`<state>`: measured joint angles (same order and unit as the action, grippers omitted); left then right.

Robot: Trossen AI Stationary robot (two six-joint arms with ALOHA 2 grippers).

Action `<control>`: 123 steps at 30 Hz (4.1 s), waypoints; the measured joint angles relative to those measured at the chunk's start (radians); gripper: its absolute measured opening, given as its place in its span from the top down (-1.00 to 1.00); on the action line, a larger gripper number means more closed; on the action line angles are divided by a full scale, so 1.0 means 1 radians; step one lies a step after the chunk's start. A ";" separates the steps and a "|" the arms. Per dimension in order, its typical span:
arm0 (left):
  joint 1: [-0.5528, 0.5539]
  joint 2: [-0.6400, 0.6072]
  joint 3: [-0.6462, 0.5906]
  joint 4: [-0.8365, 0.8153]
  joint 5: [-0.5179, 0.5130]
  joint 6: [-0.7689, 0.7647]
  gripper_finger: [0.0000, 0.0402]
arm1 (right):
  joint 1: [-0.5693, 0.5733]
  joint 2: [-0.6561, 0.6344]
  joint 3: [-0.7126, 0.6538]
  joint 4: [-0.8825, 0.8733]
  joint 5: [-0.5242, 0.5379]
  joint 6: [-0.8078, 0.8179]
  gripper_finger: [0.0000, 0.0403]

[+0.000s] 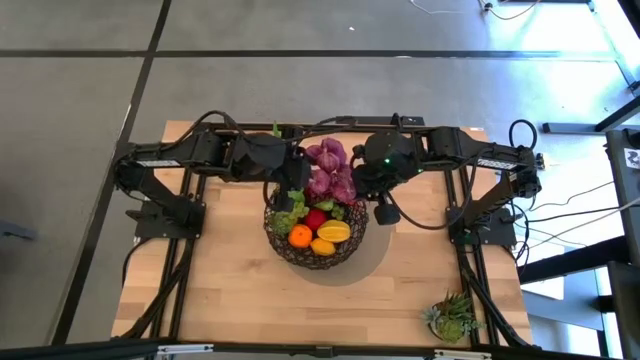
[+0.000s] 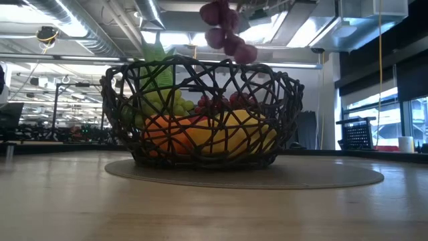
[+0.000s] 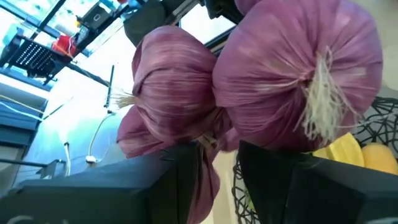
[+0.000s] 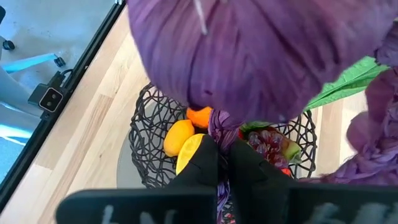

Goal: Build produce basket
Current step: Put the purple garlic into the wire basket

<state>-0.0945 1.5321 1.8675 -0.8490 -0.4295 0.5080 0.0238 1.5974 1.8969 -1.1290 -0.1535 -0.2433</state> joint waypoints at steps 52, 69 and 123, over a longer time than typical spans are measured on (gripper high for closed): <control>-0.128 -0.001 0.000 0.092 -0.078 0.092 0.44 | -0.008 0.001 0.000 0.047 -0.225 -0.144 0.99; -0.054 0.048 -0.001 0.100 0.036 0.099 0.44 | -0.008 0.001 -0.001 0.065 -0.225 -0.152 0.99; -0.030 0.066 -0.001 0.273 0.011 0.026 0.76 | -0.008 0.001 0.000 0.078 -0.226 -0.212 0.99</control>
<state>-0.1246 1.5982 1.8668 -0.5758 -0.4185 0.5345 0.0158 1.5982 1.8973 -1.0513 -0.3794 -0.4549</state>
